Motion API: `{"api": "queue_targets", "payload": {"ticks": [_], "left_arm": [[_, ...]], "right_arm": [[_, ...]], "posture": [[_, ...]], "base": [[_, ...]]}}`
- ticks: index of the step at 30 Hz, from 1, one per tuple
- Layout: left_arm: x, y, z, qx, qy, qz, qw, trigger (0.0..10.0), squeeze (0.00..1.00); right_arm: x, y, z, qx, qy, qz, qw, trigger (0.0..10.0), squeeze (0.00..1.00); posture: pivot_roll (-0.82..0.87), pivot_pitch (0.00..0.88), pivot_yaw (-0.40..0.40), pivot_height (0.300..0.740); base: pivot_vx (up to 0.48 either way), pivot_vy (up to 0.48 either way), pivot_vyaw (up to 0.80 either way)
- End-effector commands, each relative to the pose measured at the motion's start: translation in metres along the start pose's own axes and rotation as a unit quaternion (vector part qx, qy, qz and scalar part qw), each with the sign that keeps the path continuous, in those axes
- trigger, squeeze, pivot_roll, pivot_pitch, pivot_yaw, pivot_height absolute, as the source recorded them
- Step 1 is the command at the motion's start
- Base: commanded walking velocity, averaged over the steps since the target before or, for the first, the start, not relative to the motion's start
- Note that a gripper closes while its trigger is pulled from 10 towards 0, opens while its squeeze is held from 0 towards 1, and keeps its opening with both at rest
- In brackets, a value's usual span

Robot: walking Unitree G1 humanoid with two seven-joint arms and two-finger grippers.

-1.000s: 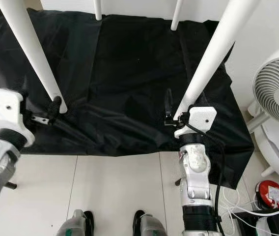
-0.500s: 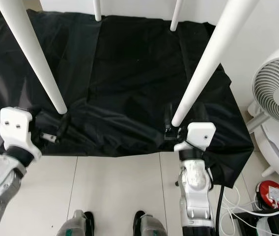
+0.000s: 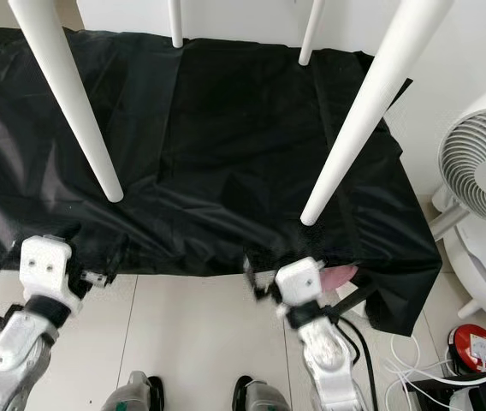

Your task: Building children table

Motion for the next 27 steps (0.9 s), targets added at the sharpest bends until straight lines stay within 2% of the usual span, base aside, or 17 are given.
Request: {"api": "queue_targets", "payload": {"ticks": [1, 4, 8, 9, 13, 15, 19, 21, 23, 24, 25, 27], "left_arm": [[-0.007, 0.004, 0.009, -0.048, -0.004, -0.010, 0.999, 10.0, 0.00], [-0.015, 0.013, 0.018, -0.102, 0.001, -0.019, 0.995, 10.0, 0.00], [-0.017, 0.017, 0.021, -0.124, 0.000, -0.023, 0.992, 10.0, 0.00], [-0.022, 0.024, 0.024, -0.159, -0.005, -0.039, 0.986, 10.0, 0.00], [-0.030, 0.032, 0.023, -0.182, -0.014, -0.057, 0.981, 10.0, 0.00], [-0.042, 0.040, 0.022, -0.190, -0.019, -0.081, 0.978, 10.0, 0.00], [-0.048, 0.043, 0.022, -0.191, -0.018, -0.093, 0.977, 10.0, 0.00], [-0.068, 0.052, 0.022, -0.195, -0.015, -0.126, 0.973, 10.0, 0.00], [-0.068, 0.052, 0.022, -0.195, -0.015, -0.126, 0.973, 10.0, 0.00], [-0.083, 0.057, 0.021, -0.186, -0.009, -0.147, 0.972, 10.0, 0.00], [-0.083, 0.057, 0.021, -0.186, -0.009, -0.147, 0.972, 10.0, 0.00], [-0.118, 0.063, 0.016, -0.132, 0.036, -0.208, 0.969, 10.0, 0.00]], "right_arm": [[-0.002, 0.003, -0.002, 0.022, -0.005, 0.005, 1.000, 10.0, 0.00], [-0.012, 0.014, -0.007, 0.097, -0.027, -0.017, 0.995, 10.0, 0.00], [-0.016, 0.017, -0.006, 0.111, -0.034, -0.024, 0.993, 10.0, 0.00], [-0.020, 0.020, -0.005, 0.141, -0.029, -0.032, 0.989, 10.0, 0.00], [-0.026, 0.023, -0.004, 0.173, -0.036, -0.045, 0.983, 10.0, 0.00], [-0.039, 0.028, -0.005, 0.192, -0.043, -0.076, 0.978, 10.0, 0.00], [-0.045, 0.030, -0.006, 0.197, -0.042, -0.088, 0.976, 10.0, 0.00], [-0.061, 0.035, -0.005, 0.186, -0.049, -0.123, 0.974, 10.0, 0.00], [-0.061, 0.035, -0.005, 0.186, -0.049, -0.123, 0.974, 10.0, 0.00], [-0.074, 0.039, -0.006, 0.172, -0.062, -0.155, 0.971, 10.0, 0.00], [-0.074, 0.039, -0.006, 0.172, -0.062, -0.155, 0.971, 10.0, 0.00], [-0.106, 0.051, -0.015, 0.120, -0.107, -0.245, 0.956, 10.0, 0.00]], "posture": [[0.07, 0.113, -0.026, 0.740], [0.07, 0.108, -0.030, 0.740], [0.07, 0.109, -0.034, 0.740], [0.08, 0.104, -0.032, 0.740], [0.08, 0.103, -0.031, 0.740], [0.08, 0.103, -0.031, 0.740], [0.08, 0.105, -0.031, 0.740], [0.08, 0.109, -0.034, 0.740], [0.08, 0.109, -0.034, 0.740], [0.08, 0.111, -0.033, 0.740], [0.08, 0.111, -0.033, 0.740], [0.08, 0.111, -0.036, 0.740]], "base": [[0.000, 0.000, 0.00], [0.000, 0.000, 0.00], [0.000, 0.000, 0.00], [0.000, 0.000, 0.00], [0.000, 0.000, 0.00], [0.000, 0.000, 0.00], [0.000, 0.000, 0.00], [0.000, 0.000, 0.00], [0.000, 0.000, 0.00], [0.000, 0.000, 0.00], [0.000, 0.000, 0.00], [0.000, 0.000, 0.00]]}}
Point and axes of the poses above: a point about 5 cm out from each wrist's last joint towards the gripper, its own y axis pointing back from the gripper into the wrist, its own x axis along the axis of the wrist's last joint, z = x × y, the point moved 1 cm from there along -y, pointing out of the wrist towards the gripper, and after that the axes turned 8 degrees about y, right-handed, at the moved point
